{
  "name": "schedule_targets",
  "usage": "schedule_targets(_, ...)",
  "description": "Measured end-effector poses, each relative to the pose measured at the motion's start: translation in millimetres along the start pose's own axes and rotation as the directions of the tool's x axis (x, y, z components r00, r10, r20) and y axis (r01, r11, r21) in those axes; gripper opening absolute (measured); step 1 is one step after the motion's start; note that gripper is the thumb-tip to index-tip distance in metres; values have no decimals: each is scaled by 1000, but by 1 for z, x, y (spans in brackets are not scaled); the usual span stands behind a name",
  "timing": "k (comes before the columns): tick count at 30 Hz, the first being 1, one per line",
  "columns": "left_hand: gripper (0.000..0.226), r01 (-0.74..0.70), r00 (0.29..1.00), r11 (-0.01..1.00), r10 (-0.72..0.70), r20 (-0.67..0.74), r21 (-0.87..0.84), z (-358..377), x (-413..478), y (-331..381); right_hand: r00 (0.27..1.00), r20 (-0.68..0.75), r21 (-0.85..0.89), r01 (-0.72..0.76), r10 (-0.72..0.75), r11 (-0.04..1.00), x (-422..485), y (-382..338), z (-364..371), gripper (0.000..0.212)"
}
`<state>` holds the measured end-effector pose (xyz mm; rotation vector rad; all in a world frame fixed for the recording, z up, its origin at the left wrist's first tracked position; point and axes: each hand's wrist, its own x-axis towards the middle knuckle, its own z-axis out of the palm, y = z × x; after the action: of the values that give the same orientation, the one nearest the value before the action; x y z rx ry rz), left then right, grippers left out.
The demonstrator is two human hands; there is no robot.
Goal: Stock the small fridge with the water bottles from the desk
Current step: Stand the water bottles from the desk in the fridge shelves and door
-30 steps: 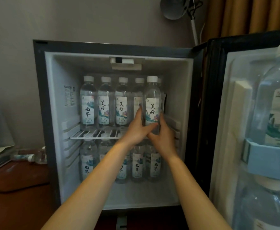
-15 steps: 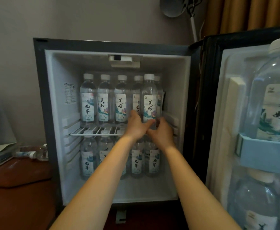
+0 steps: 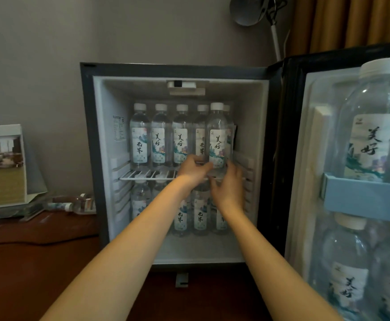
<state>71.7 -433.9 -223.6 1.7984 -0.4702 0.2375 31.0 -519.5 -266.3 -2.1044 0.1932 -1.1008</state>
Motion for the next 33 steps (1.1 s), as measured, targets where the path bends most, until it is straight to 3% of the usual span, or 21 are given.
schedule_targets(2, 27, -18, 999, 999, 17, -39, -32, -9, -10, -5, 995, -62, 31, 82, -80, 996, -21, -2, 4, 48)
schedule_targets(5, 6, -75, 996, 991, 69, -53, -114, -29, -31, -19, 994, -34, 94, 111, -108, 989, -40, -7, 14, 36)
schedule_targets(11, 18, -79, 996, 983, 72, -45, -167, -88, -76, -59, 979, 176, 175, 75, -107, 982, -69, -26, 42, 15)
schedule_targets(19, 13, 50, 990, 994, -62, -128, -93, -174, -126, -124, 880, 436, 284, 63, -188, 957, -134, -58, 110, 14)
schedule_targets(26, 17, 151, 954, 983, -174, -244, -107, -240, -136, -177, 799, 517, 360, 123, -307, 925, -173, -92, 178, 12)
schedule_targets(33, 18, 272, 879, 944, -322, -352, -186, -281, -113, -239, 764, 593, 281, 98, -253, 955, -173, -114, 256, 16)
